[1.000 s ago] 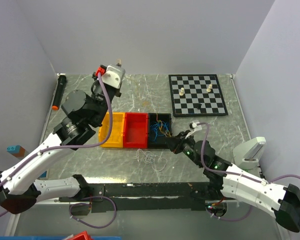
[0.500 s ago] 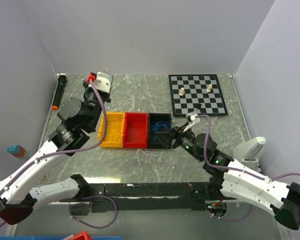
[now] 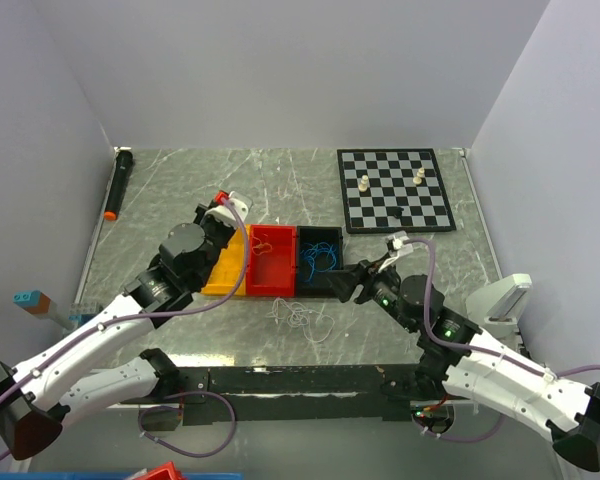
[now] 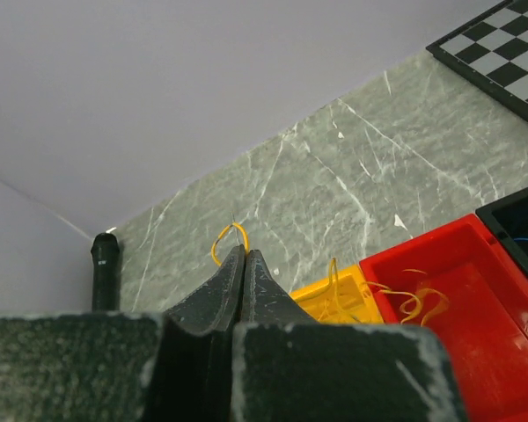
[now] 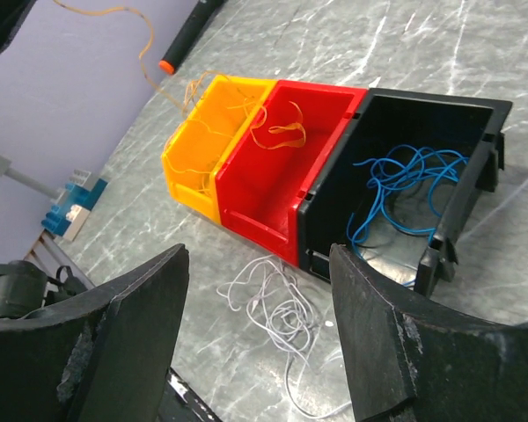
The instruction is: Untangle the cables
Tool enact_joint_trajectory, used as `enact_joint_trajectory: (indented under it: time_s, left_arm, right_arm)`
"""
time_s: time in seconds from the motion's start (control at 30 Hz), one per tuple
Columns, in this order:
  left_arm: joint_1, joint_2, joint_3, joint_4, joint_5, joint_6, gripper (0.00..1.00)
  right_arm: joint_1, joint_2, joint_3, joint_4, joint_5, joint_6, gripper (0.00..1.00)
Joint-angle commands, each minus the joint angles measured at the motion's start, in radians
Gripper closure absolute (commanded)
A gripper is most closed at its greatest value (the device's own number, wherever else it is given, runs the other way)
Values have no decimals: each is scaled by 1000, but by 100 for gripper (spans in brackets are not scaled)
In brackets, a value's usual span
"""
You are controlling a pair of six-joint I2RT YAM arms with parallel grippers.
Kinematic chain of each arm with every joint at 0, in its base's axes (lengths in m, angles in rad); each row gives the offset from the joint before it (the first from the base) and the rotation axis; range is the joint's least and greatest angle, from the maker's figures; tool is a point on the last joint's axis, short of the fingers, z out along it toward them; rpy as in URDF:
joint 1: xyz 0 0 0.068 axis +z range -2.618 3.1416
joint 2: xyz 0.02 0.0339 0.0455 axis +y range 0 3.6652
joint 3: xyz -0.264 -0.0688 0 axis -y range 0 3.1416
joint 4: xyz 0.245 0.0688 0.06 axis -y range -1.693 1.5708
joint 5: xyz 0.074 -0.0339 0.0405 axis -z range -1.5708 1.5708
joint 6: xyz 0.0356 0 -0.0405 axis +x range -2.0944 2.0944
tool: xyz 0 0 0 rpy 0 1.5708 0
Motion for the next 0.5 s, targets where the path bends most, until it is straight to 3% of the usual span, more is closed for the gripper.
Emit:
enact_joint_trajectory:
  time_s: [0.0,0.23,0.47]
  left_arm:
    - [13,4,36,75,2,-32,99]
    - [13,25,193,81,54,-54,99]
    - [22,4,204,60,53,-71,99]
  right_arm:
    - [-5,-35,-17,-25,26,11,29]
    - [-5,-10,-25,-8,8,28,29]
    - [-5,19,-30,15,-8,34,30]
